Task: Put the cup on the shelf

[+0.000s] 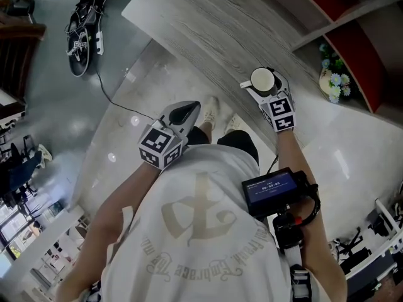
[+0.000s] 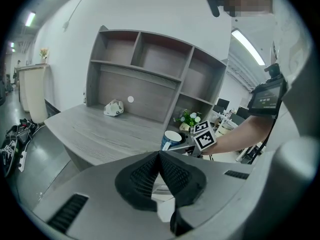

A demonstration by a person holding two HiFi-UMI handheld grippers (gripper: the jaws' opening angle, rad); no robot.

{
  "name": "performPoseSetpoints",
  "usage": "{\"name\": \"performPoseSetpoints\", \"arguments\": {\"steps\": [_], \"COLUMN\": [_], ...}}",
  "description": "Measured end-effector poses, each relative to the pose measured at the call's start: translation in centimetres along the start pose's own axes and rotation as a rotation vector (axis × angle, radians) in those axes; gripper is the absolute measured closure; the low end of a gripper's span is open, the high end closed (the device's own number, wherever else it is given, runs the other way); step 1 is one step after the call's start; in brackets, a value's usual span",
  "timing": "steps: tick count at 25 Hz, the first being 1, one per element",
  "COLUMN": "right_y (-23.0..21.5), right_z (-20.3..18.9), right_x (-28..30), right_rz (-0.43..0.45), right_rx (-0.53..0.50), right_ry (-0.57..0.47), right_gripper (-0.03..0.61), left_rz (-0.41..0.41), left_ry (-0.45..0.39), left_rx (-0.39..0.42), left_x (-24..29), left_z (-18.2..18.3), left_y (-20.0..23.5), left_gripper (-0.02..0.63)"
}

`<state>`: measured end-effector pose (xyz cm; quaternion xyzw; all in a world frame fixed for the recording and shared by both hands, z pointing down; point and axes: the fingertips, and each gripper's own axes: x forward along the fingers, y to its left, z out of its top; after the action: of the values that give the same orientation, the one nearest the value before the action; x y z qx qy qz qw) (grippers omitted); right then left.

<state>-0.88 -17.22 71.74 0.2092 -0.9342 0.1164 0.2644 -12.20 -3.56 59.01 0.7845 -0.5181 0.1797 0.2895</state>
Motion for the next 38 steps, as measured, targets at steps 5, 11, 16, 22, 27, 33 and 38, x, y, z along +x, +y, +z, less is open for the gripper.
{"name": "performPoseSetpoints", "arguments": {"steps": [5,11,16,22,27,33,38], "right_y": [-0.1,-0.6,-0.8,-0.9,-1.3,-0.6,-0.6], "right_z": [1.0,1.7,1.7,2.3,2.5,3.8,5.7], "right_x": [-0.2,-0.9,-2.0,-4.6,-6.7,-9.3,-11.7], "right_rz": [-0.010,-0.034,-0.056,-0.106,-0.152,-0.191,-0.234], "right_rx": [0.030,0.066,0.095,0.140,0.156,0.158,0.175], "right_ry": [-0.022,-0.039,-0.046,-0.065,-0.075,-0.072,-0.097], "right_gripper": [0.178,0.178,0.178,0.178,0.178,0.178,0.178], "left_rz": [-0.013,-0.047,-0.068,-0.099,-0.135,-0.168,-0.200], "left_ry": [0.003,-0.004,-0.013,-0.035,-0.063,-0.082,-0.105], "left_rx": [0.009,0.021,0.027,0.039,0.061,0.067,0.084], "left_x": [0.3,1.3,2.1,2.7,3.5,3.1,3.1], "left_z": [0.5,1.1,1.6,2.4,3.4,4.5,5.7], "left_y": [0.4,0.5,0.5,-0.2,-0.8,-1.3,-1.6], "left_gripper": [0.612,0.612,0.612,0.612,0.612,0.612,0.612]}}
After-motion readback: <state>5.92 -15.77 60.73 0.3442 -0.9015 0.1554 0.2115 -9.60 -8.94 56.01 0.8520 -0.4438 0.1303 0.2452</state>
